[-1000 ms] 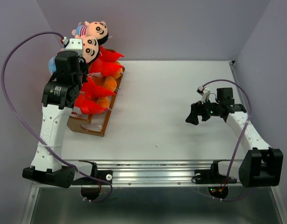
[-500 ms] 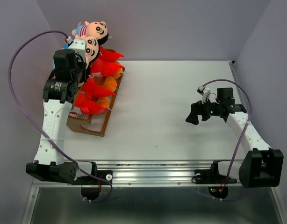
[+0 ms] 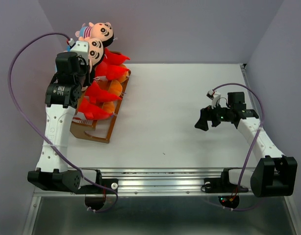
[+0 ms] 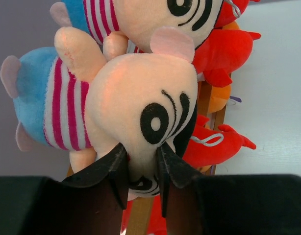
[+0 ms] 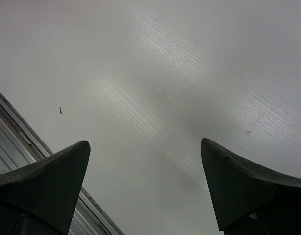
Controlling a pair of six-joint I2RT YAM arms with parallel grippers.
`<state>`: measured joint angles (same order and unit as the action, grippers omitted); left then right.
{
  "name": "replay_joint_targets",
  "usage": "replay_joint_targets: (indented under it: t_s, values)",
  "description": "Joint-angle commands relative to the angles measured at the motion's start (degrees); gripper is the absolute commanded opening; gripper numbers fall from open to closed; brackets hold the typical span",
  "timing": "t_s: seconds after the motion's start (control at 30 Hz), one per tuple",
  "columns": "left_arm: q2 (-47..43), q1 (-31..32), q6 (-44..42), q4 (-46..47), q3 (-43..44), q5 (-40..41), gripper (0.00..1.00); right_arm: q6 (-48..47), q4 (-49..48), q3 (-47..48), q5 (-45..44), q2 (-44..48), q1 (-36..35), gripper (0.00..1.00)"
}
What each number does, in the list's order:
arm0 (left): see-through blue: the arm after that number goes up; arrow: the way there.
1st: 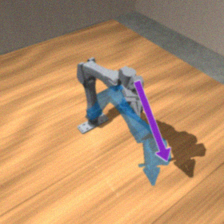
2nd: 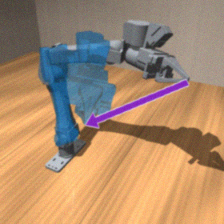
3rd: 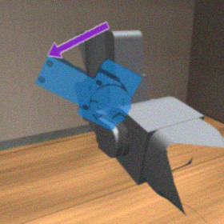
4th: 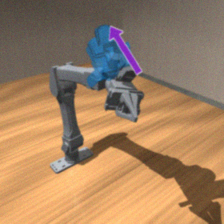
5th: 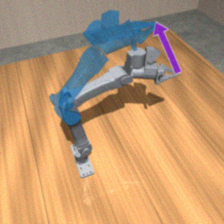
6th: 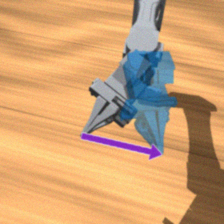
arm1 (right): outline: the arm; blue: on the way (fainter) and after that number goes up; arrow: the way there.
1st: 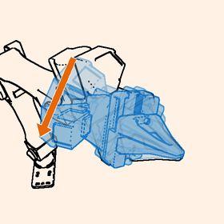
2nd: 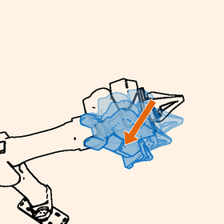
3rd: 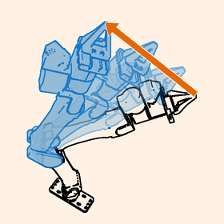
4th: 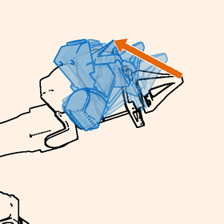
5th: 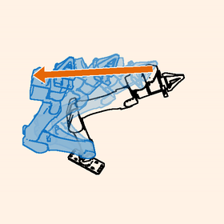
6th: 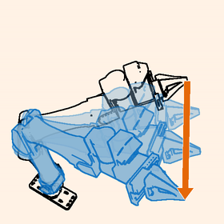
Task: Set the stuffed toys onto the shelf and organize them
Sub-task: Place the stuffed toy onto shelf
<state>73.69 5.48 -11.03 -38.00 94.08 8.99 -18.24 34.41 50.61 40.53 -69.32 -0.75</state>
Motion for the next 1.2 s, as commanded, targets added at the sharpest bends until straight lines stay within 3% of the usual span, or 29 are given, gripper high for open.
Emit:
replay_joint_targets:
  t_s: [0.0,0.13,0.4,0.5,0.93,1.17]
  values:
    - [-0.83,-0.55,0.57,-0.23,-0.74,-0.21,0.38,-0.66,-2.07,-0.43,0.86,1.29,0.31,1.00]
    - [-1.53,-0.55,0.83,-0.50,-0.22,-0.12,0.55,-0.66,-1.98,-0.51,0.86,1.20,0.31,1.00]
    - [-2.50,-0.64,1.18,-0.41,-0.13,0.15,0.64,-0.66,-1.98,-0.51,0.77,0.94,0.31,1.00]
    - [-3.02,-0.55,1.44,-0.76,0.48,0.15,0.73,-0.74,-2.07,-0.51,0.77,0.76,0.31,1.00]
    - [-4.87,-0.55,2.15,-1.90,2.33,-0.64,0.85,-0.83,-1.98,-0.51,0.51,0.59,0.31,1.00]
    - [-5.49,-0.55,2.24,-1.90,2.77,0.06,0.86,-0.83,-1.98,-0.51,0.51,0.59,0.31,1.00]
